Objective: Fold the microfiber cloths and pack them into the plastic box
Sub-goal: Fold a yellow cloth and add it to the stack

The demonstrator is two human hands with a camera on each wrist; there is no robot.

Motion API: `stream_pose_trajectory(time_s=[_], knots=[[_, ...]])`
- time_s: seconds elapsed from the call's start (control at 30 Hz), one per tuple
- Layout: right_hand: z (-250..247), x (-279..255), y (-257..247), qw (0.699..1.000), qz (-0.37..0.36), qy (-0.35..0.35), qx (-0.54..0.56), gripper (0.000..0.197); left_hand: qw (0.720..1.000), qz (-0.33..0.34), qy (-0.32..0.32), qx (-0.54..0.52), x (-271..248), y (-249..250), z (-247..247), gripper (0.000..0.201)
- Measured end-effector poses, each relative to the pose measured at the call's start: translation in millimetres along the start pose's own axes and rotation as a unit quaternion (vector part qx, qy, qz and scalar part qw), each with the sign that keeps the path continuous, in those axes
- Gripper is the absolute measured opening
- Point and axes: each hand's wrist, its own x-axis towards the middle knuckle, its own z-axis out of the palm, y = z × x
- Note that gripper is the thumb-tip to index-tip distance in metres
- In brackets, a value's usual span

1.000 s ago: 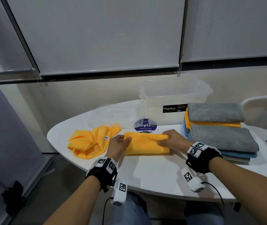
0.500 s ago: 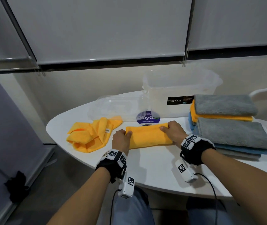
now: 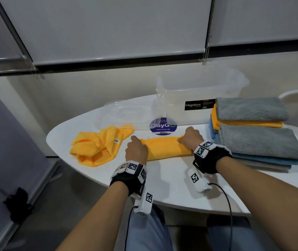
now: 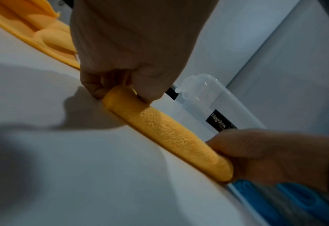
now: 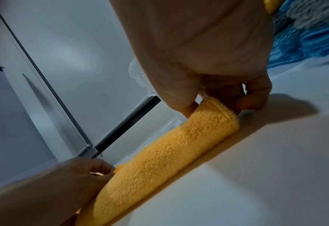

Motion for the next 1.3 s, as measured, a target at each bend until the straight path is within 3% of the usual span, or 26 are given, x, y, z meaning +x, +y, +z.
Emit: stream_pose_trajectory(time_s=[0.1,0.3,0.43,0.5,0.53,0.6,0.7,0.83,0.97,1.03,1.13,1.23,1.3], knots=[[1.3,-1.2,-3.5,1.0,0.009,0.001,-0.006,0.029,0.998,0.005,-0.023,0.064,0.2,-3.1,1.5,0.05],[-5.7,-11.5,-4.5,0.998,0.015,-0.016,0.052,0.018,0.992,-0.041,-0.052,0.111,-10.5,2.0,-8.0,0.038],[-35.1,-22.1,-7.0,0.985,-0.025,-0.012,0.172,0.015,0.99,-0.021,-0.079,-0.112,-2.5,4.2,-29.2,0.044],[-55.5,-28.9,-7.7,0.97,-0.055,0.025,0.236,0.032,0.966,-0.009,-0.077,-0.247,-2.9,11.6,-44.2,0.043],[-67.4,-34.2,-8.0,0.962,-0.068,0.05,0.261,0.031,0.953,-0.006,-0.075,-0.293,-5.8,18.7,-51.7,0.043],[-94.5,-47.6,-6.9,0.95,-0.082,0.067,0.294,0.024,0.93,0.002,-0.088,-0.356,-13.2,43.1,-60.8,0.04],[-133.5,-54.9,9.1,0.941,-0.095,0.053,0.32,0.046,0.905,0.035,-0.125,-0.406,-33.0,87.9,-66.4,0.035],[-179.0,-54.7,58.2,0.935,-0.096,0.065,0.335,0.049,0.904,0.147,-0.088,-0.392,-58.1,141.7,-49.0,0.016],[-206.0,-52.5,114.3,0.94,-0.058,0.119,0.313,0.054,0.906,0.207,-0.075,-0.362,-83.9,189.0,-23.2,0.02],[-213.4,-52.6,138.0,0.943,-0.038,0.138,0.3,0.06,0.909,0.208,-0.092,-0.349,-94.4,205.3,-9.6,0.022],[-217.1,-55.1,164.9,0.942,-0.008,0.161,0.293,0.053,0.906,0.194,-0.134,-0.352,-104.9,219.5,7.3,0.022],[-212.1,-54.5,184.6,0.942,0.008,0.178,0.285,0.03,0.911,0.166,-0.161,-0.341,-108.4,221.5,21.0,0.024],[-204.2,-52.2,192.3,0.942,0.023,0.199,0.269,0.025,0.918,0.149,-0.163,-0.33,-109.2,220.1,29.4,0.024]])
